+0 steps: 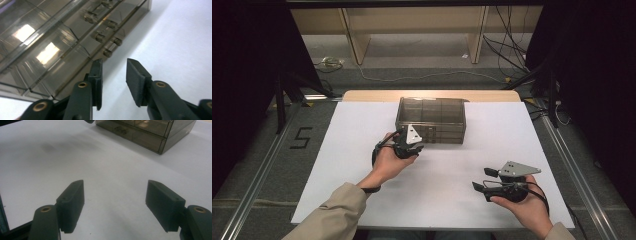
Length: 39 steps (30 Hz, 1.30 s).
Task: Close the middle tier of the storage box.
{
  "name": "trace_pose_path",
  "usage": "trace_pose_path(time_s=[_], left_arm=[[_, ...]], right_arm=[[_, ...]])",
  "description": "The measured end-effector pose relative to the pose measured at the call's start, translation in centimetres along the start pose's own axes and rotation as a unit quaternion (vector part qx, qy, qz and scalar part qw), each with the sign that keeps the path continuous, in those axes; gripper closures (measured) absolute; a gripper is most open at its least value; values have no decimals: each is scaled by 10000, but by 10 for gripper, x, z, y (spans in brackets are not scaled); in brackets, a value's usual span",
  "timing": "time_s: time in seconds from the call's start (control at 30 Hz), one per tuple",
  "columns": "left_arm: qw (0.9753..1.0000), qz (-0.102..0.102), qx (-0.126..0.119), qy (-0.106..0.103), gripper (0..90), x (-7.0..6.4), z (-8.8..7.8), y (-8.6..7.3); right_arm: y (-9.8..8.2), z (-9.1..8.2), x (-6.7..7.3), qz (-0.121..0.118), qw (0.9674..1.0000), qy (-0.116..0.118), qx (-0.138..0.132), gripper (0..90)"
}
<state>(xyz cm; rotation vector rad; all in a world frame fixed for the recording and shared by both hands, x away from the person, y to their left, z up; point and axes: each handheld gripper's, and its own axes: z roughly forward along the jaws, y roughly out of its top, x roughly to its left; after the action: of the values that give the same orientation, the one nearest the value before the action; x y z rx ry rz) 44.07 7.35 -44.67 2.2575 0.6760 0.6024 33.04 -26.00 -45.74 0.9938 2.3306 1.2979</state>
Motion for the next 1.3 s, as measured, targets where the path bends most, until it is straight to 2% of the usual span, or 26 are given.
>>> trace_pose_path(time_s=[0.2, 0.3, 0.5, 0.57, 0.67, 0.77, 1.1, 1.3], left_arm=[[9994, -16, -28, -332, 517, -4, -13, -8], [9983, -147, -89, -557, 438, -6, -20, -14], [9963, -97, -223, -828, 300, -12, -34, -25], [9957, -140, -270, -869, 286, -15, -38, -28], [9953, -74, -277, -929, 248, -18, -44, -33], [9948, -95, -306, -970, 236, -21, -48, -37], [9940, -17, -280, -1058, 218, -29, -59, -53], [9935, -85, -320, -1090, 216, -30, -64, -60]], right_arm=[[0, 0, 0, 1, 10000, 3, 0, 322], [0, 0, 0, -5, 10000, 5, 11, 321], [0, 0, 1, -16, 10000, 6, 6, 321], [0, 0, 1, -6, 10000, 8, -10, 321], [0, 0, 1, -18, 10000, 8, 0, 321], [1, -1, 1, -15, 10000, 10, -4, 321], [1, -1, 1, -29, 10000, 18, -20, 321], [1, -1, 1, -30, 10000, 15, -13, 321]])
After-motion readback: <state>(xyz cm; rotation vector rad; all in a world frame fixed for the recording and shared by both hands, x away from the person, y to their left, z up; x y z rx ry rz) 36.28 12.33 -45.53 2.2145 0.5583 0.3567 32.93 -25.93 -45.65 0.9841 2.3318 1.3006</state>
